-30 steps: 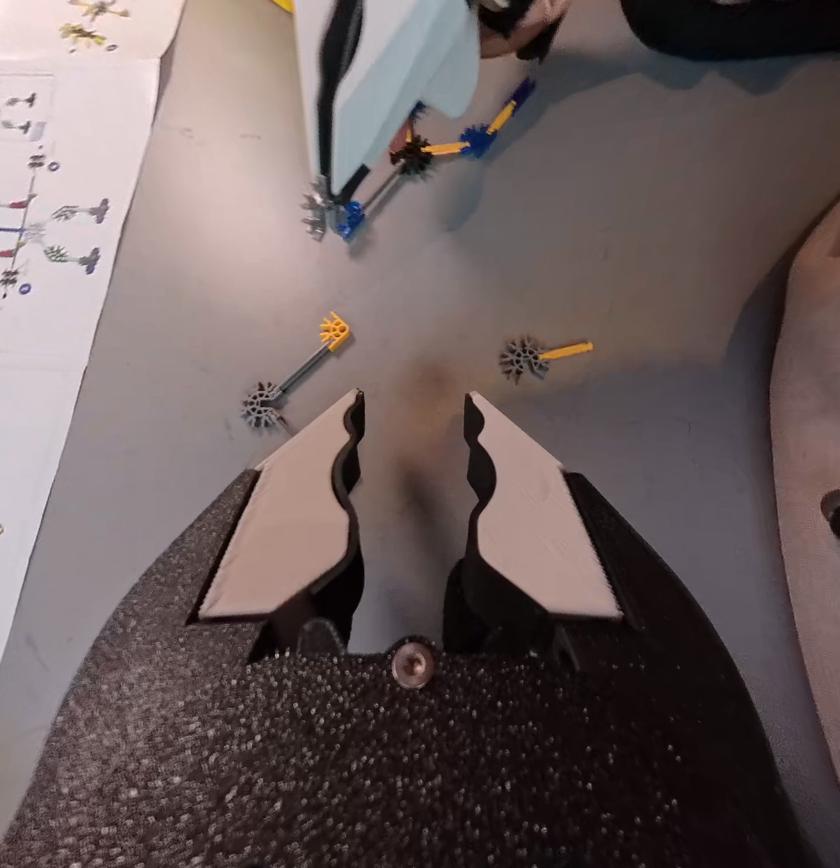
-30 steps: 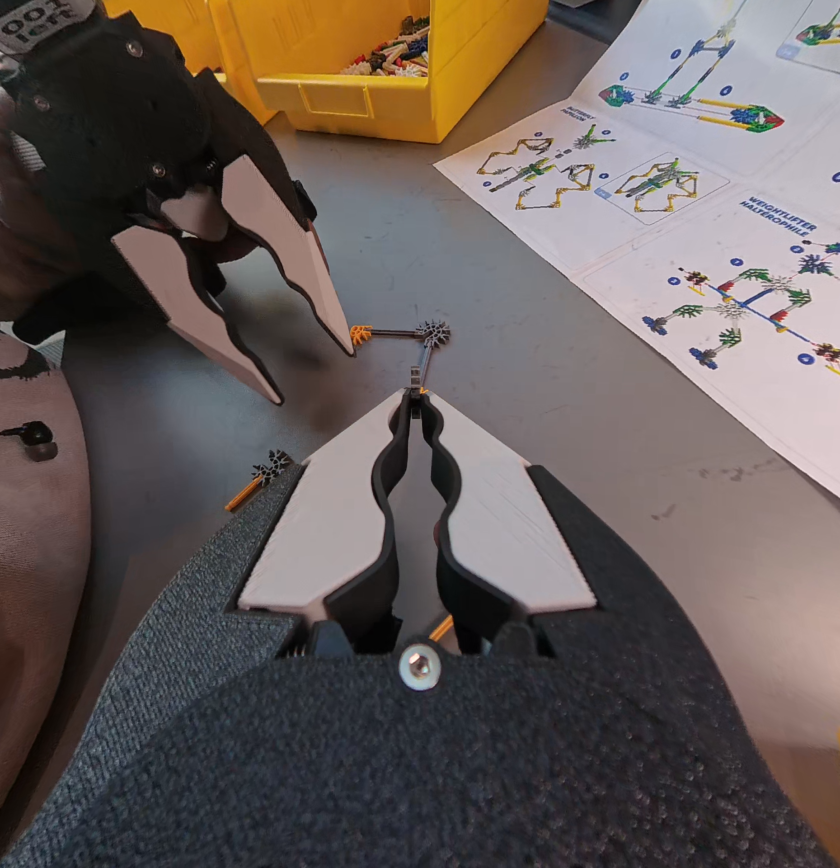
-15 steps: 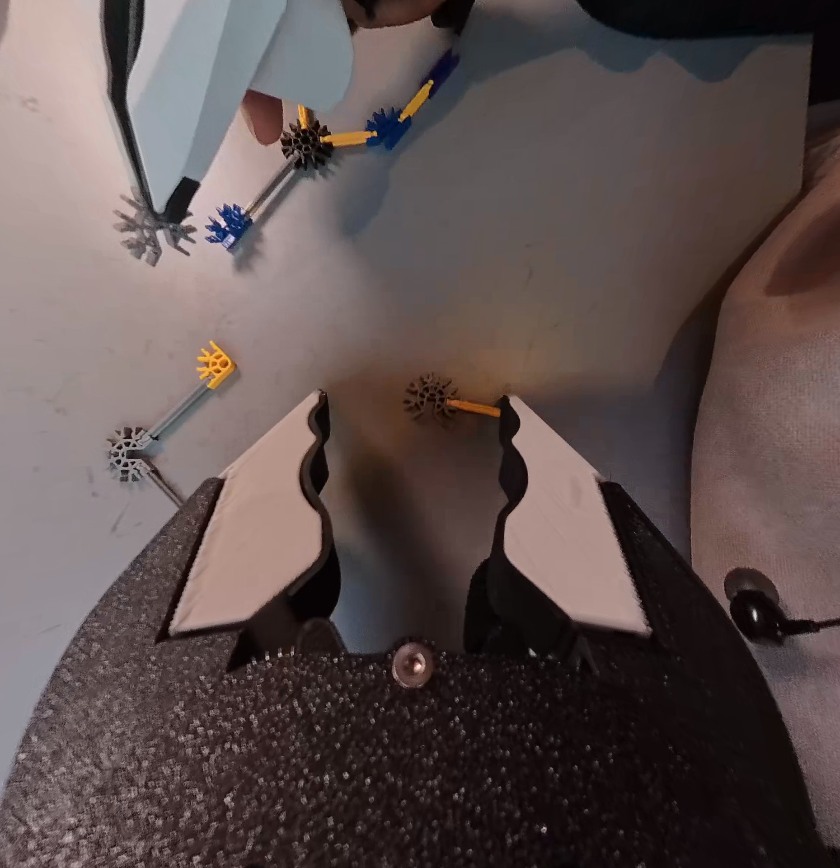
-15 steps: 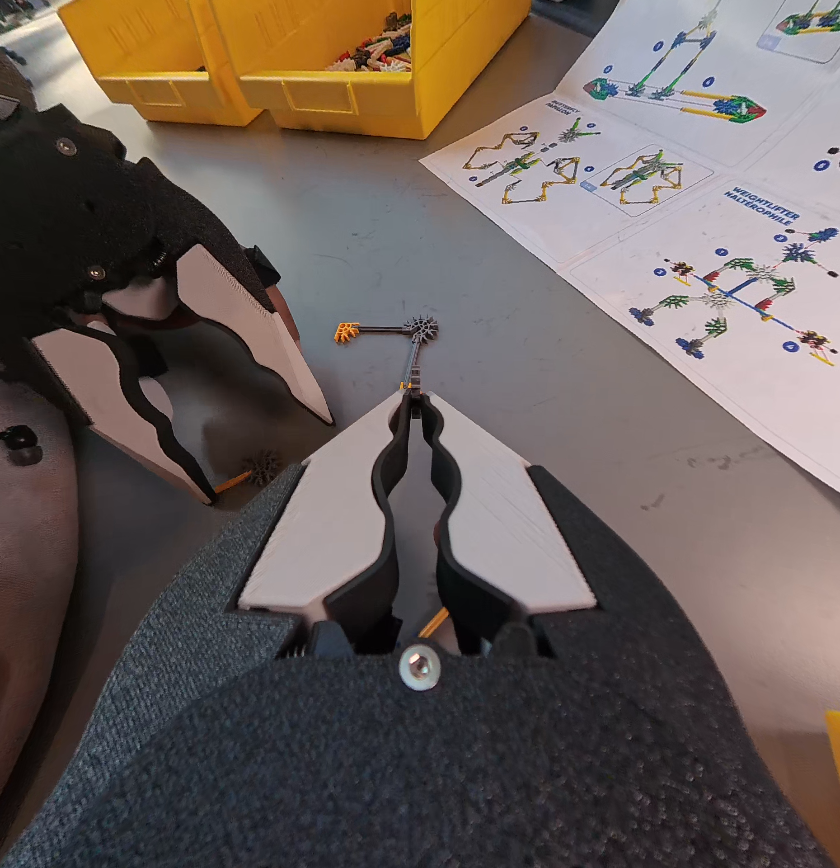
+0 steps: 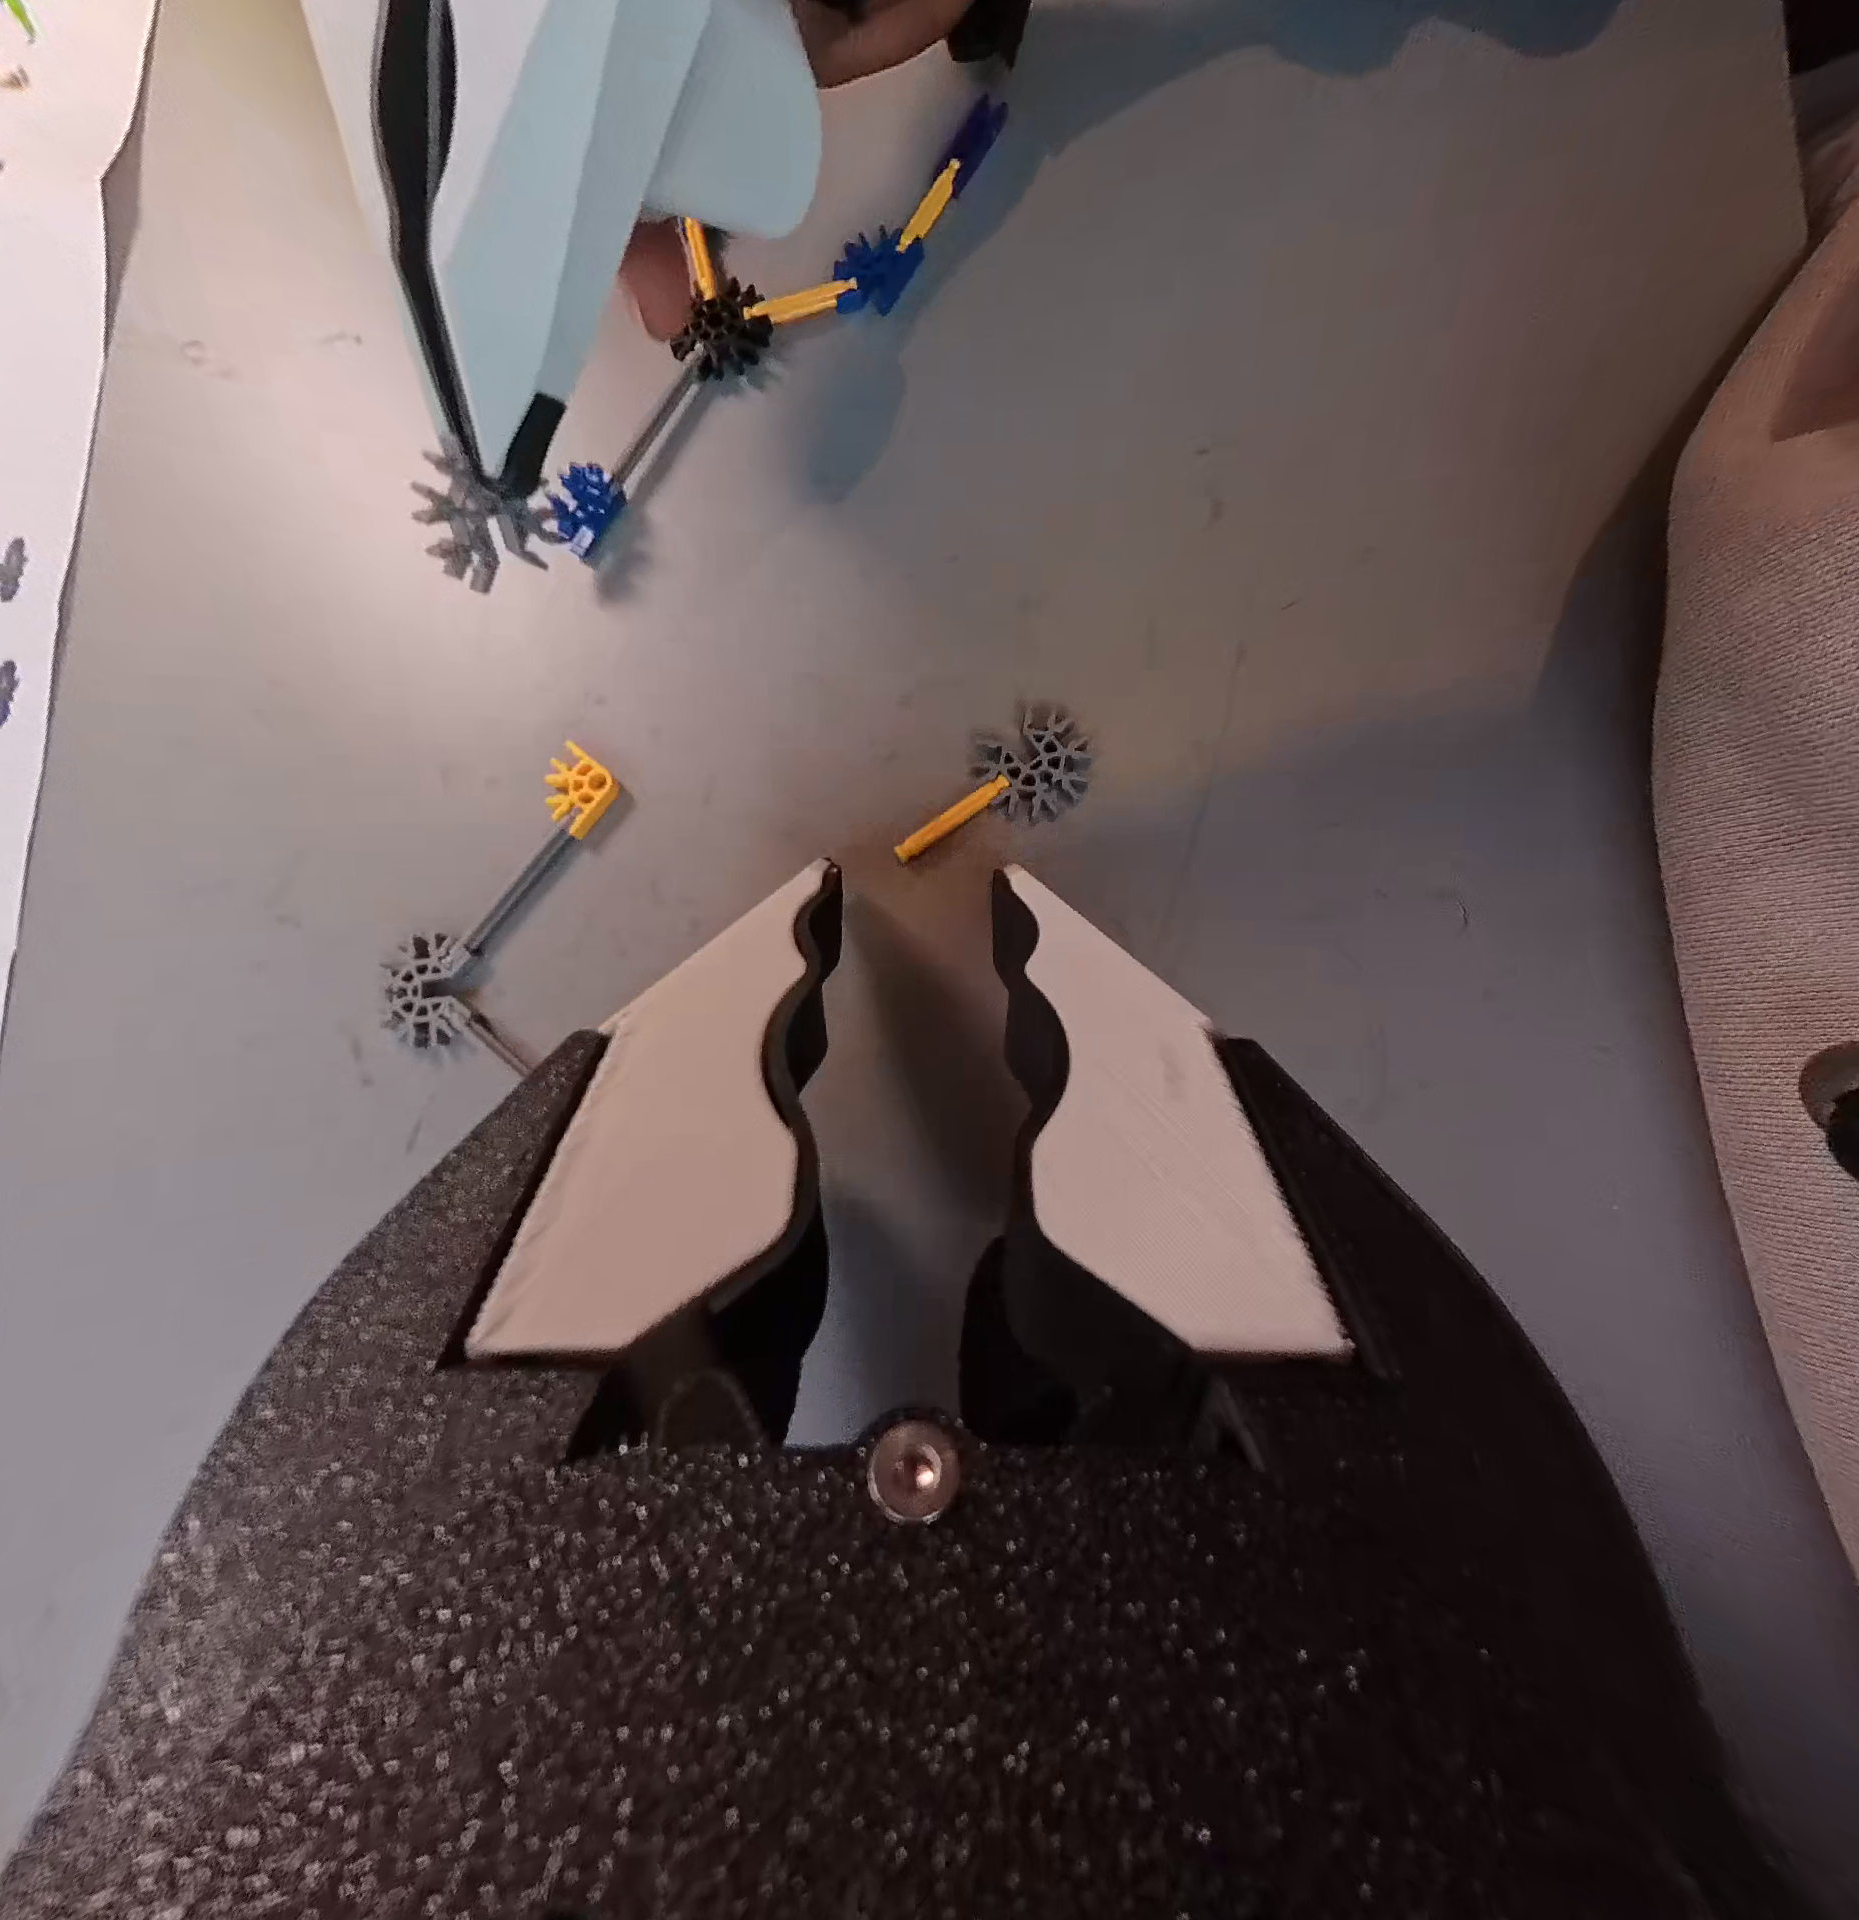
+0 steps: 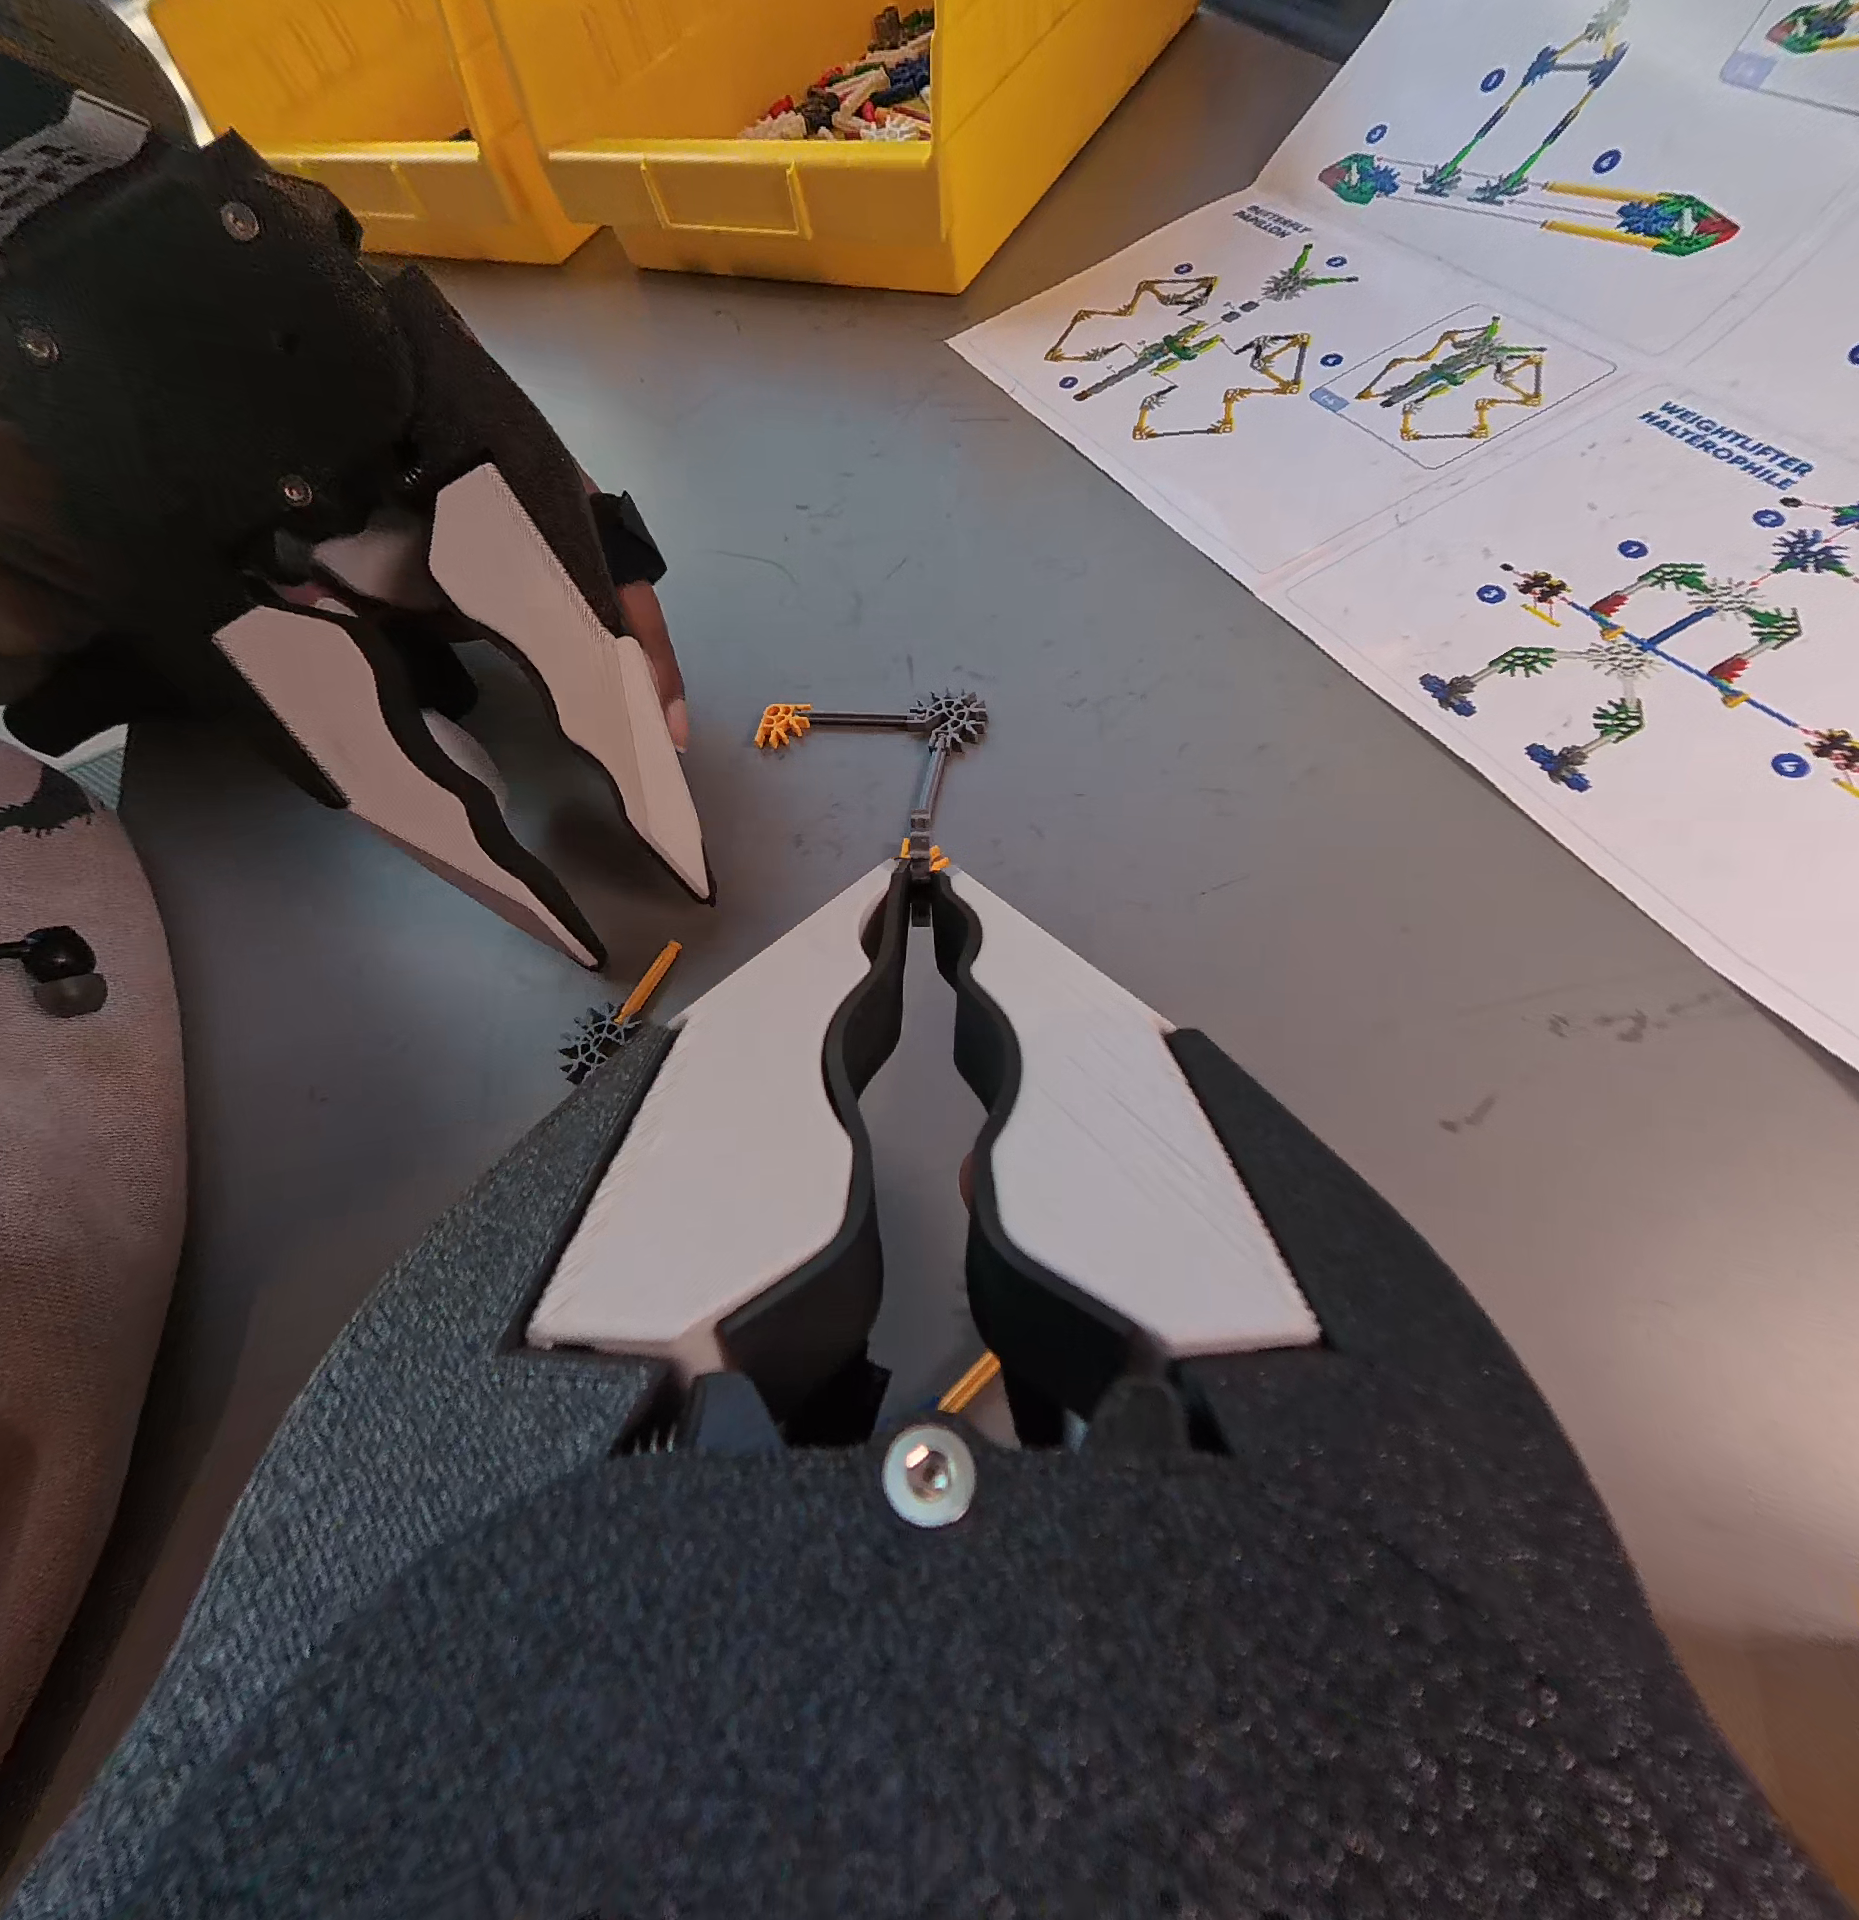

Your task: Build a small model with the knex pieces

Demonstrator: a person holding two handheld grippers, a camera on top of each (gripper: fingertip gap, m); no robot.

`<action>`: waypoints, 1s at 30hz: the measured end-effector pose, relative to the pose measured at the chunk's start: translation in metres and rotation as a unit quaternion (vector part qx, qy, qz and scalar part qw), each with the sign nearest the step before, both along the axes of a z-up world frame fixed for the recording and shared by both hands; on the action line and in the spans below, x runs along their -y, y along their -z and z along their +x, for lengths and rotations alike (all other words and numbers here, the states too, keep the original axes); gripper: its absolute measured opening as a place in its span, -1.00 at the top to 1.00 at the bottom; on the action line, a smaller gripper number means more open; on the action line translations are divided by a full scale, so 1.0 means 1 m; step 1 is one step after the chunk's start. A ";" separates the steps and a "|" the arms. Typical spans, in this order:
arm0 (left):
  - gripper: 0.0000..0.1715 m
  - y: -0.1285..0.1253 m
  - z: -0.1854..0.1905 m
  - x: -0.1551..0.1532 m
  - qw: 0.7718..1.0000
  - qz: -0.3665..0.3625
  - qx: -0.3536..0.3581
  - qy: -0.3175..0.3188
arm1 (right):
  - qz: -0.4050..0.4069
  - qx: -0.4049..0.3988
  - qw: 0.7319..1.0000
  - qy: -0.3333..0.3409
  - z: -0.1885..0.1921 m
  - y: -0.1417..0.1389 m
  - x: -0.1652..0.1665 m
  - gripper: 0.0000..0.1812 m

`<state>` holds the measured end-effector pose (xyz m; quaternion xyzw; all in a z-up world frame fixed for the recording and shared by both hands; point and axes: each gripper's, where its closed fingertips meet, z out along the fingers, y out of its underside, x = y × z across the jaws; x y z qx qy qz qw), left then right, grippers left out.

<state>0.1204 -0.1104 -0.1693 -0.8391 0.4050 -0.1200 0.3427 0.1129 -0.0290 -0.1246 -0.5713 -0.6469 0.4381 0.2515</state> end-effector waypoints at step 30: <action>0.97 -0.036 0.015 -0.002 0.971 0.201 0.020 0.127 | -0.064 -0.026 0.986 -0.150 0.026 -0.022 0.045 0.98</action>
